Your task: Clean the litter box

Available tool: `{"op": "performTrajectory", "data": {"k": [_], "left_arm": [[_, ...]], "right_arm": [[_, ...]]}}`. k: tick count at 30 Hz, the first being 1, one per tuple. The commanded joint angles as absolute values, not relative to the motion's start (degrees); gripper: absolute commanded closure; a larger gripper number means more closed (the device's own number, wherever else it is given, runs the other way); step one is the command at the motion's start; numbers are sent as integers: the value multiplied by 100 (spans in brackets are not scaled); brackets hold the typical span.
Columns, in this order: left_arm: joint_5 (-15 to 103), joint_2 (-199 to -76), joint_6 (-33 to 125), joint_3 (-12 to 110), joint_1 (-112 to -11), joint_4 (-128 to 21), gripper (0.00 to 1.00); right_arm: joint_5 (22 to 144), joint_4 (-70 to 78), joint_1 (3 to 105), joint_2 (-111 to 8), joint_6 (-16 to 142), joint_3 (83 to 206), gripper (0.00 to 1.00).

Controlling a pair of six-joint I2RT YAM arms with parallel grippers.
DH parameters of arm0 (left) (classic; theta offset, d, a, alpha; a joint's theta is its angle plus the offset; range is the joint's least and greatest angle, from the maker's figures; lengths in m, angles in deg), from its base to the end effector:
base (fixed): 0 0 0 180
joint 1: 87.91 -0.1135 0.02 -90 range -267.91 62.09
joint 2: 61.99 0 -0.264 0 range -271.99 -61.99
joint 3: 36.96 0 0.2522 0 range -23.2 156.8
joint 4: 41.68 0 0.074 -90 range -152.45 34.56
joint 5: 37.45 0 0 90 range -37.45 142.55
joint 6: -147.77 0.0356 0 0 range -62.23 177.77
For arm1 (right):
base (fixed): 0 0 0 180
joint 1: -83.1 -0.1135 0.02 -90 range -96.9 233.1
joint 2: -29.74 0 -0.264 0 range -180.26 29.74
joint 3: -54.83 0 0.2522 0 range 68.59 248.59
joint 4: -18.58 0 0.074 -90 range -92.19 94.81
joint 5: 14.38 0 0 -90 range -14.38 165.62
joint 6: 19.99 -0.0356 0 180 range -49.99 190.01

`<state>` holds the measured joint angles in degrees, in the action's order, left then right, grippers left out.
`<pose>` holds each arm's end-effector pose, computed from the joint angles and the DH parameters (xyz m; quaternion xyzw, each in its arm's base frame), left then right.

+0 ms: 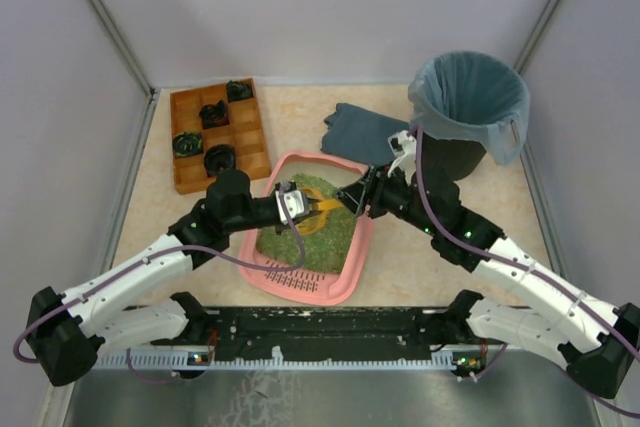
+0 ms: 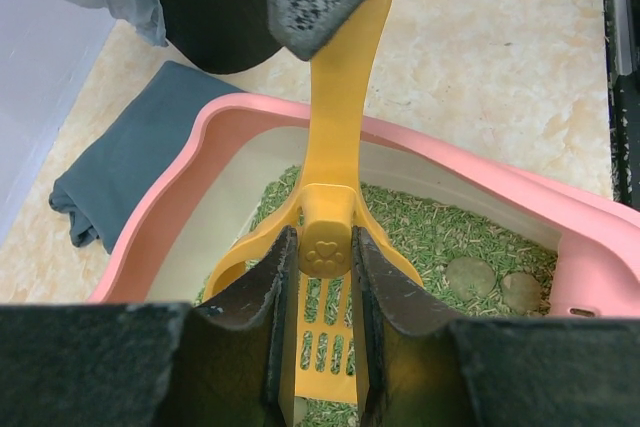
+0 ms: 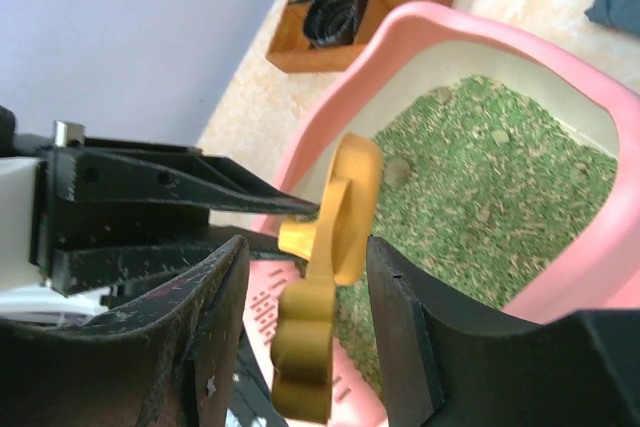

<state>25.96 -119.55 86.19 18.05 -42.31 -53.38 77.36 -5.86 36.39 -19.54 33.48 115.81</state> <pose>0.1516 -0.1776 0.2990 0.5752 0.5284 -0.2687 0.5637 0.1375 0.1475 0.3406 -0.0787 0.7772 0.4235 0.4588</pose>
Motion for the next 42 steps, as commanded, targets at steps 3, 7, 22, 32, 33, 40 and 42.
{"op": "performTrajectory", "data": {"k": [3, 7, 22, 32, 33, 40, 42], "left_arm": [[2509, -11973, 8432, 1934, -4203, -5096, 100], [2566, -11969, 8375, 1949, -4199, -5069, 100], [2747, -12002, 8114, 1932, -4200, -4960, 100], [2865, -11968, 7998, 1877, -4202, -4918, 76], [2914, -11945, 7963, 1853, -4203, -4905, 66], [5441, -11543, 6531, 1706, -4265, -4949, 25], [5881, -11505, 6114, 1814, -4445, -5310, 23]], "right_arm": [[7823, 283, 3591, -2104, 3105, 11509, 54], [7840, 186, 3590, -2213, 3085, 11538, 58], [7841, 87, 3591, -2434, 2996, 11525, 61], [7896, 201, 3595, -2606, 2924, 11522, 92], [7839, 190, 3592, -2593, 2927, 11518, 95], [7273, -244, 3591, -2531, 3070, 11688, 100], [7141, -366, 3591, -2581, 3120, 11775, 100]]}}
